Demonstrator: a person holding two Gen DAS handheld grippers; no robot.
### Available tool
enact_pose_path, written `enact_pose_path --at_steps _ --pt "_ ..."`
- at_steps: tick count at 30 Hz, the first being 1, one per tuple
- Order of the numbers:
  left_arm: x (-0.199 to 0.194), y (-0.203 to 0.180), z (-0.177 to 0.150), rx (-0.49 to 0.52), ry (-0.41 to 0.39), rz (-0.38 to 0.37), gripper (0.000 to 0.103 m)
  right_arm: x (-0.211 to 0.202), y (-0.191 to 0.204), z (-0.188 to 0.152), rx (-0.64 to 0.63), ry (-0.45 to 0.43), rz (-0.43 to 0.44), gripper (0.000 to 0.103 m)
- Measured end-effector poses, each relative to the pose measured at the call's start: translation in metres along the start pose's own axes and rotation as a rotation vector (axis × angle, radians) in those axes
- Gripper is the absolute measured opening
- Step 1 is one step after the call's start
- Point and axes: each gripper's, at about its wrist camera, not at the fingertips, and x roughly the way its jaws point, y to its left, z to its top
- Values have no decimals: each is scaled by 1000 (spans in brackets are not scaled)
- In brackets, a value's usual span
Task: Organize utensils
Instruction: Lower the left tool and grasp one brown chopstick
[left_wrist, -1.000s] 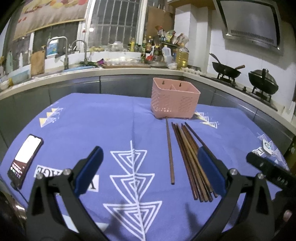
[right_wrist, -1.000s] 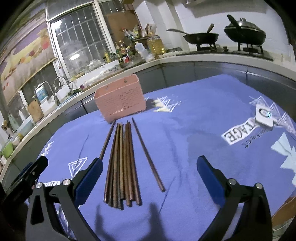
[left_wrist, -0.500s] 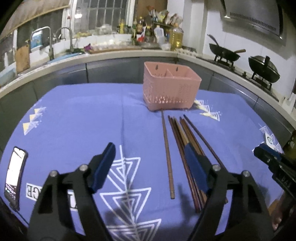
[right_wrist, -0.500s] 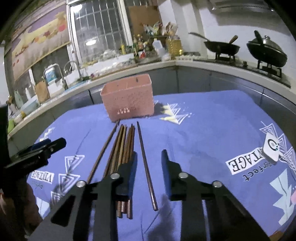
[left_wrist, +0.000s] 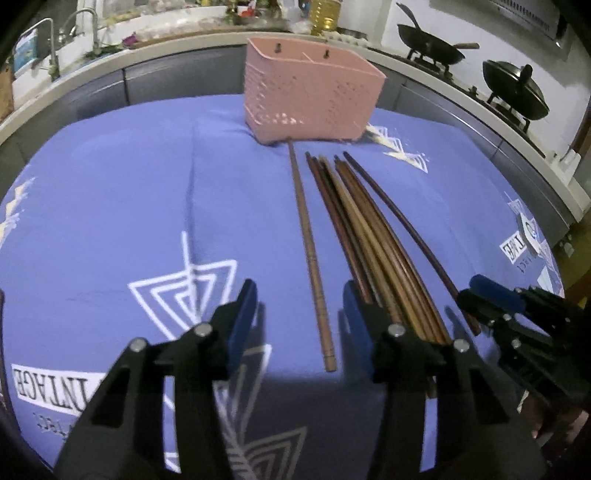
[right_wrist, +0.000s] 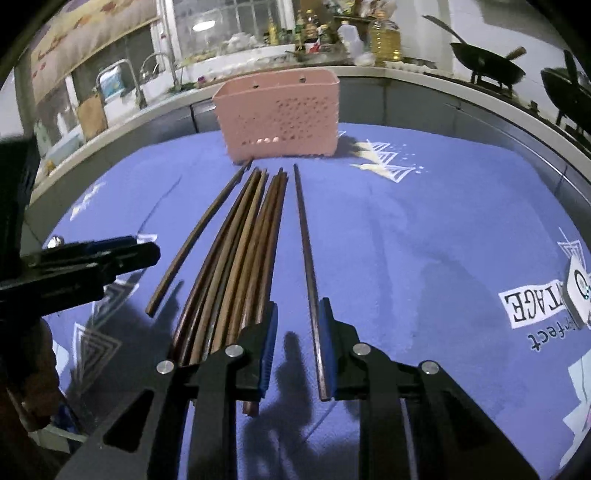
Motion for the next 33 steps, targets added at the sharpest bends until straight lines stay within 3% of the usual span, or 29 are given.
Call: enact_pose_path --at_steps 3,10,12,13,19,24,26,29,33 --pt "5 -5 1 12 6 -5 46 6 -1 -3 -18 16 -25 24" --pt "23 -8 0 53 44 94 41 15 -9 -10 -18 33 -53 23" --pt "22 -8 -1 65 35 115 20 16 -11 -10 -14 30 -41 7" --pt "23 -9 -1 74 37 118 7 16 -12 -11 -10 31 -32 7" --pt "11 2 -12 89 41 102 7 10 -15 -16 -1 51 -17 7" --pt "-12 11 -42 144 61 93 7 -4 -21 -32 13 81 3 7" --pt "-18 14 -46 158 83 88 11 -6 -25 -33 27 90 22 7" --pt "-16 19 -33 148 99 47 13 0 -24 -22 8 102 19 7" --pt "0 14 -1 189 63 111 13 22 -26 4 7 115 43 7"
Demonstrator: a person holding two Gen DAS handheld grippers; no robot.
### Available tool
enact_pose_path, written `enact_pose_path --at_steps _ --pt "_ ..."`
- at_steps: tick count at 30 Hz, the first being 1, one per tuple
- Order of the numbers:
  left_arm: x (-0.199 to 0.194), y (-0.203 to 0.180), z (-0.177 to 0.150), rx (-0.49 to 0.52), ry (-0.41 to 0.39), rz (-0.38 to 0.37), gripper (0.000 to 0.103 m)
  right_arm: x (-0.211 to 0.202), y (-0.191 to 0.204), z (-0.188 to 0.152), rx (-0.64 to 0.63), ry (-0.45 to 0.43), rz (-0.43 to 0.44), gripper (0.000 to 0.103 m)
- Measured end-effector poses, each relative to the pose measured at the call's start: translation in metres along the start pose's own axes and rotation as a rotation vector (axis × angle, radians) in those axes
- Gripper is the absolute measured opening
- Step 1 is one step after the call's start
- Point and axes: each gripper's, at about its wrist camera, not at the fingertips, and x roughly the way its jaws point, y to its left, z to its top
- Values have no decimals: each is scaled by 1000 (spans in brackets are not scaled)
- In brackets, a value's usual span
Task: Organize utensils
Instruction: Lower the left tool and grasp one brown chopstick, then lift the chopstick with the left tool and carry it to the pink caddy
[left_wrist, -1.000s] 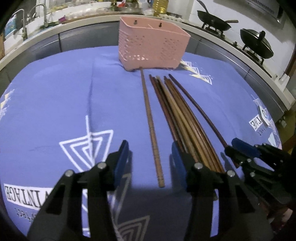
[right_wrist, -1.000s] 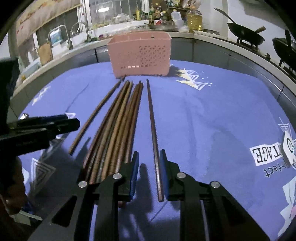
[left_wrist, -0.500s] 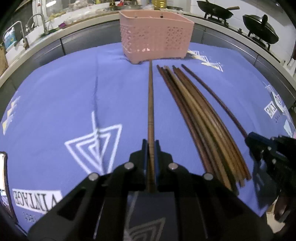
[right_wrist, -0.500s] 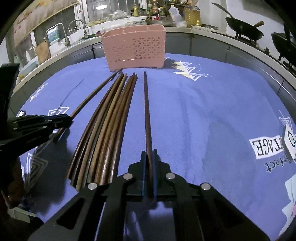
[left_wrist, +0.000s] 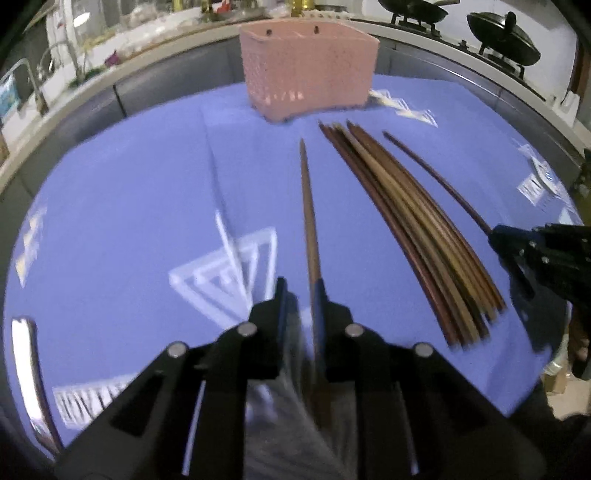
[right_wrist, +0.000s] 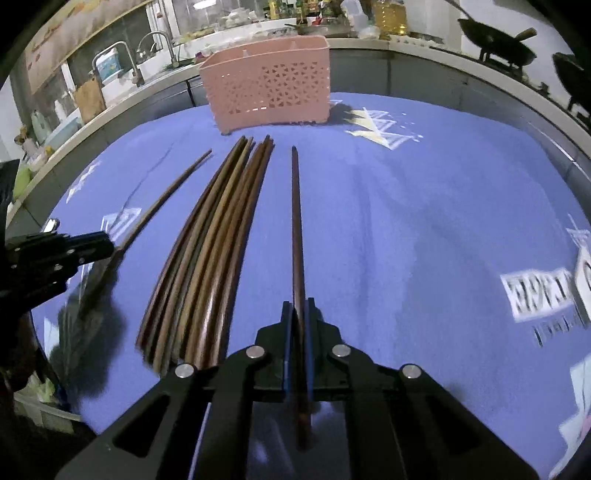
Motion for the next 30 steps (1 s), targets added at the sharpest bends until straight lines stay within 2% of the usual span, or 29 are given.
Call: enact_pose_path --at_steps 2,6,9,13,16,19,21,28,30 --pt "13 -2 20 13 -2 38 13 11 0 17 2 5 9 8" --pt "39 0 48 12 24 68 13 32 2 50 -30 18 7 8" --pt "50 -4 62 36 17 90 13 49 2 78 -54 44 6 8" --pt "56 -12 70 68 -6 99 13 64 -10 104 -3 87 61 8" --pt "60 -14 74 77 -26 63 0 69 -17 113 21 100 80 5" --pt "60 -15 75 84 -31 57 0 63 -16 112 20 86 81 5" --pt "48 -8 81 48 -65 13 0 49 -15 113 27 28 102 5" --pt "-61 33 87 -100 -394 -122 0 -62 -16 103 67 -401 153 5" --pt "-86 37 81 -108 -471 -130 0 -80 -14 98 75 -481 144 5"
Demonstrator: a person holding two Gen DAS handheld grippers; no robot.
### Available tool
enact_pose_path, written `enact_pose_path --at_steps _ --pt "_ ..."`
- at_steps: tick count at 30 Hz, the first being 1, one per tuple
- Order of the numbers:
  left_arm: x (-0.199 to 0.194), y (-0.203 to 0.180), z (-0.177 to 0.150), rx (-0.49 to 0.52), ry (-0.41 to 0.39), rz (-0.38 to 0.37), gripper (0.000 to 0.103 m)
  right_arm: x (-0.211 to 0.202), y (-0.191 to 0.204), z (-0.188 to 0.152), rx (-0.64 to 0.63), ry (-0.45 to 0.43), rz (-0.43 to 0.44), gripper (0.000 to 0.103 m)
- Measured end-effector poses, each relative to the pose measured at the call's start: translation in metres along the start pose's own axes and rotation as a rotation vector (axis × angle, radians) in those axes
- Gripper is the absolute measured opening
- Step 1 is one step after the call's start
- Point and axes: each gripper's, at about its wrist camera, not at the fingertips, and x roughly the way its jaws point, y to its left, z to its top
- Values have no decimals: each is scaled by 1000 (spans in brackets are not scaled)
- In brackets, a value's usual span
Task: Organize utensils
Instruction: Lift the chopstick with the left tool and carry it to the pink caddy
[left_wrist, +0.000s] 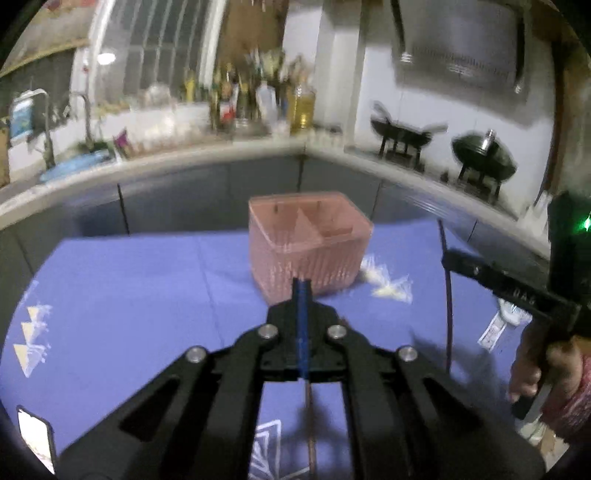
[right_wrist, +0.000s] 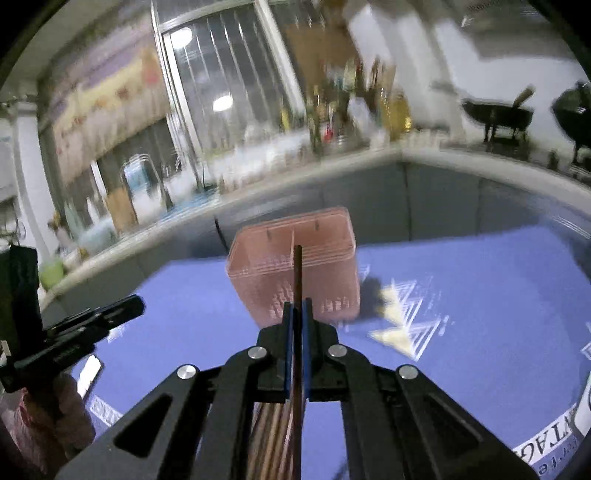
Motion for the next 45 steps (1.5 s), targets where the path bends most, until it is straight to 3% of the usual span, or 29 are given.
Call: enact_pose_path --at_steps 3,7,9,12,15,17,19,23,24,26,28,31,33,39,45 --pt "-18 3 -1 -17 -32 -4 0 -15 3 0 7 -65 -25 5" --pt "-26 8 -7 -26 -17 -5 0 -25 3 -1 12 -97 -46 5" --pt "-18 7 -11 -21 37 6 0 -27 4 3 14 -102 -45 5" --pt "11 4 -22 -9 191 -7 3 -28 9 8 7 -124 -38 5" --pt "48 -3 -34 10 313 -35 20 -33 14 9 -2 -140 -32 5" --pt "76 -10 -42 46 400 -43 45 -34 14 10 1 -138 -27 5" --pt "102 -19 -49 101 464 -25 49 -37 13 11 5 -140 -23 5" --pt "138 -24 -66 134 609 11 47 -46 10 14 10 -160 -21 5" --pt "138 -23 -67 148 594 15 42 -49 10 15 11 -165 -20 5" --pt "139 -23 -68 163 609 9 6 -53 9 17 8 -175 -20 5" --pt "141 -18 -67 109 631 -38 5 -53 10 19 3 -181 -19 5" --pt "136 -9 -64 75 599 -27 5 -53 13 24 -4 -187 -9 5" --pt "120 -8 -52 41 544 -68 5 -52 17 27 -8 -190 4 5" --pt "55 -17 -1 46 313 -140 5 -50 30 43 -35 -208 32 5" --pt "5 -22 58 71 123 -156 5 -46 42 65 -73 -240 45 5"
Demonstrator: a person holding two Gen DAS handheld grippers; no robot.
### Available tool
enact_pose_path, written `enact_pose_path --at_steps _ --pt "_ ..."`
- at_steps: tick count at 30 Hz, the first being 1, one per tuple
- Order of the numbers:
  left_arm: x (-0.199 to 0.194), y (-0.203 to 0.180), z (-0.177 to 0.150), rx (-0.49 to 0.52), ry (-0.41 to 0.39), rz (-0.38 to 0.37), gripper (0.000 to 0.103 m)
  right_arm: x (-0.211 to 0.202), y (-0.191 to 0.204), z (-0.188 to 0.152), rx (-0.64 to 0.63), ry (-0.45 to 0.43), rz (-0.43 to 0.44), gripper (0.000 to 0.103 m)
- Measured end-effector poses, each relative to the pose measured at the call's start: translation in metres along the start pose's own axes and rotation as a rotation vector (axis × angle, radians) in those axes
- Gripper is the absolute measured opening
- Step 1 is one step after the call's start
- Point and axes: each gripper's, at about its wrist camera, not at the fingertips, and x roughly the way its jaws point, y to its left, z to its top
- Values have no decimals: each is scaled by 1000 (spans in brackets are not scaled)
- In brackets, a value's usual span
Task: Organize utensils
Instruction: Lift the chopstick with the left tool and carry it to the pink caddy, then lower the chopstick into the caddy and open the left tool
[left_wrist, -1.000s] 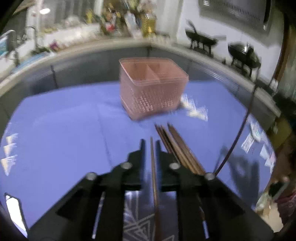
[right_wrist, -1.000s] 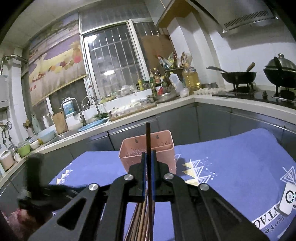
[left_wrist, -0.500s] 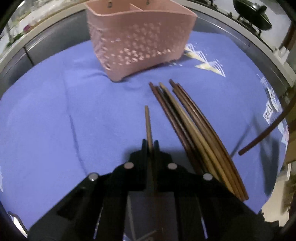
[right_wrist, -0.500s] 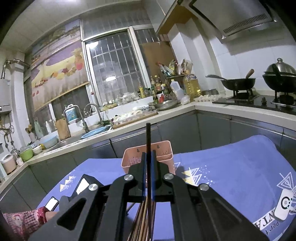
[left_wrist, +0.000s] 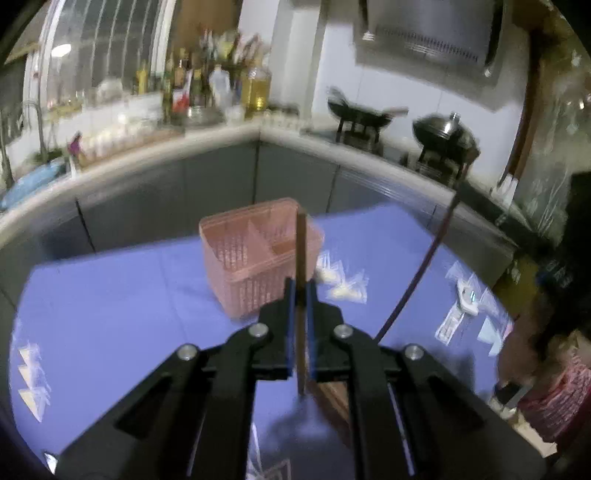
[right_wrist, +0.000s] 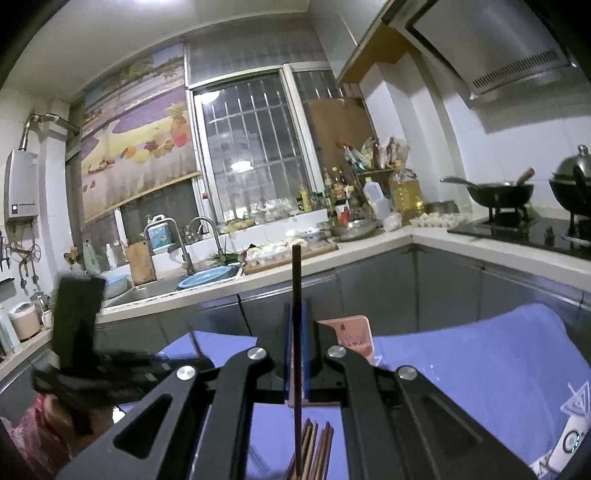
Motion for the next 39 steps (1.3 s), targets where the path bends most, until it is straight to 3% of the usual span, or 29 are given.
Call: enact_pose_path --at_steps 7,14,19,25,34,39 --pt "-26 -1 77 23 -172 68 5 35 7 41 -42 -45 -1 5" --pt "-10 11 129 15 -239 150 5 89 13 80 -77 -109 -33 5" --pt "20 25 135 12 -203 182 5 136 9 81 -62 -80 -27 5" --pt "60 49 117 -40 -109 165 5 187 -5 52 -23 62 -23 5" --pt "111 71 92 -86 -4 184 5 213 -11 20 -23 179 -37 5" --pt "120 74 85 -96 18 206 5 218 -13 11 -4 213 -32 5"
